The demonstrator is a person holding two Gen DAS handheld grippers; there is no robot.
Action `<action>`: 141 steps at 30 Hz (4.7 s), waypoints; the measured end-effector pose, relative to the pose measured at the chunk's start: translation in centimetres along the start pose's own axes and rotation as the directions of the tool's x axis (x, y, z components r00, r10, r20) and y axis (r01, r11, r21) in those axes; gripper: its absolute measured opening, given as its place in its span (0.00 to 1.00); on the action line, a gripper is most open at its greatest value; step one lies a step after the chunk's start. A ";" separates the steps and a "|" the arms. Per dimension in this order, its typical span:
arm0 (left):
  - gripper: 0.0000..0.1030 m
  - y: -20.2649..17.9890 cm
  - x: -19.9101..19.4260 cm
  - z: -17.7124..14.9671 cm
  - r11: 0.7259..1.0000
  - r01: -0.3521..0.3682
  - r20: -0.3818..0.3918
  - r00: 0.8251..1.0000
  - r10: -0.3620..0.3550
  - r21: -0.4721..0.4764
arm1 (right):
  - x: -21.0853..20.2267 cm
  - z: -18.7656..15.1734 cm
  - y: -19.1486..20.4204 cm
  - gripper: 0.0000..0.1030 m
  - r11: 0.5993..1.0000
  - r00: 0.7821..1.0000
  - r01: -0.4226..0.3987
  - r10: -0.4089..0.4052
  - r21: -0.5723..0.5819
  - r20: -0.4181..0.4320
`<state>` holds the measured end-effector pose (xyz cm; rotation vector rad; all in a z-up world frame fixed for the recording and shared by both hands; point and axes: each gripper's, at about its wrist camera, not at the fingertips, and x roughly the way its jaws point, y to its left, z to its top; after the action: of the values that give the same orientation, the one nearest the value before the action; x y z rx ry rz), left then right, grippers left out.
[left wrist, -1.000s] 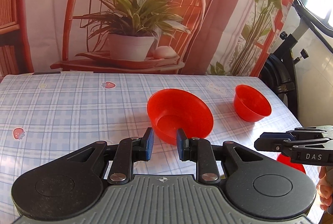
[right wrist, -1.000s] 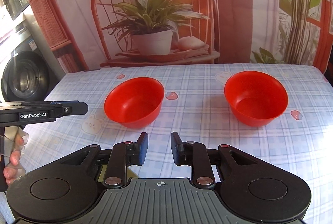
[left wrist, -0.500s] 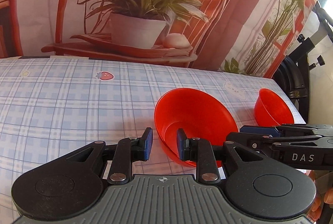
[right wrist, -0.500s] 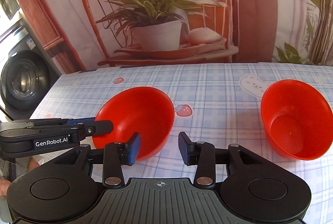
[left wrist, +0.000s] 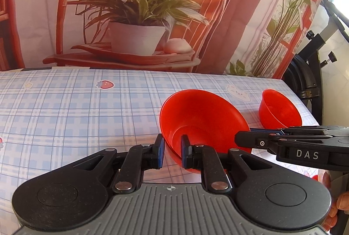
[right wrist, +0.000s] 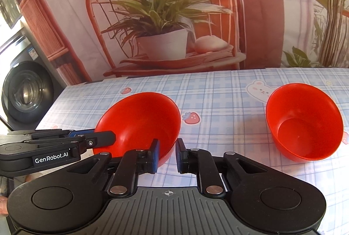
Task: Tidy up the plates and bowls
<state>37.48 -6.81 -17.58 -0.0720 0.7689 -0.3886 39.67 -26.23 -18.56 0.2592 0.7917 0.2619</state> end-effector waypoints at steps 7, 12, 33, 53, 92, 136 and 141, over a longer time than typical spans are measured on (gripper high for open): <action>0.16 -2.9 -3.3 0.0 0.999 -0.007 0.033 0.999 0.006 0.050 | -4.3 -1.2 -0.1 0.14 1.000 0.997 -0.013 0.011 0.027 0.079; 0.16 -5.4 -4.8 -0.4 0.998 0.013 0.040 0.999 -0.016 0.065 | -7.9 -2.6 -0.9 0.14 0.998 0.990 -0.015 0.008 0.053 0.143; 0.19 -17.2 -4.3 -6.1 0.970 0.178 -0.071 0.983 -0.168 0.168 | -19.0 -10.5 -8.2 0.16 0.979 0.962 0.083 -0.128 0.183 0.243; 0.20 -19.0 -2.6 -9.2 0.954 0.171 -0.164 0.977 -0.134 0.244 | -18.7 -15.2 -10.1 0.17 0.966 0.977 0.088 -0.132 0.244 0.169; 0.45 -16.4 2.8 0.4 0.986 0.127 0.088 0.987 -0.136 0.104 | -12.6 -4.5 -17.2 0.25 0.985 0.940 0.142 -0.166 0.100 0.297; 0.19 -16.7 2.6 0.2 0.980 0.157 -0.010 0.988 -0.157 0.122 | -12.5 -4.3 -14.3 0.12 0.984 0.942 0.049 -0.102 0.170 0.318; 0.19 -17.0 0.0 -1.2 0.975 0.164 0.016 0.986 -0.169 0.152 | -14.5 -5.8 -12.7 0.12 0.983 0.942 0.064 -0.116 0.172 0.314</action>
<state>31.29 -22.48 -14.97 0.0000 0.7054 -0.6031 27.40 -42.05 -17.01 0.4046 0.4969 0.0653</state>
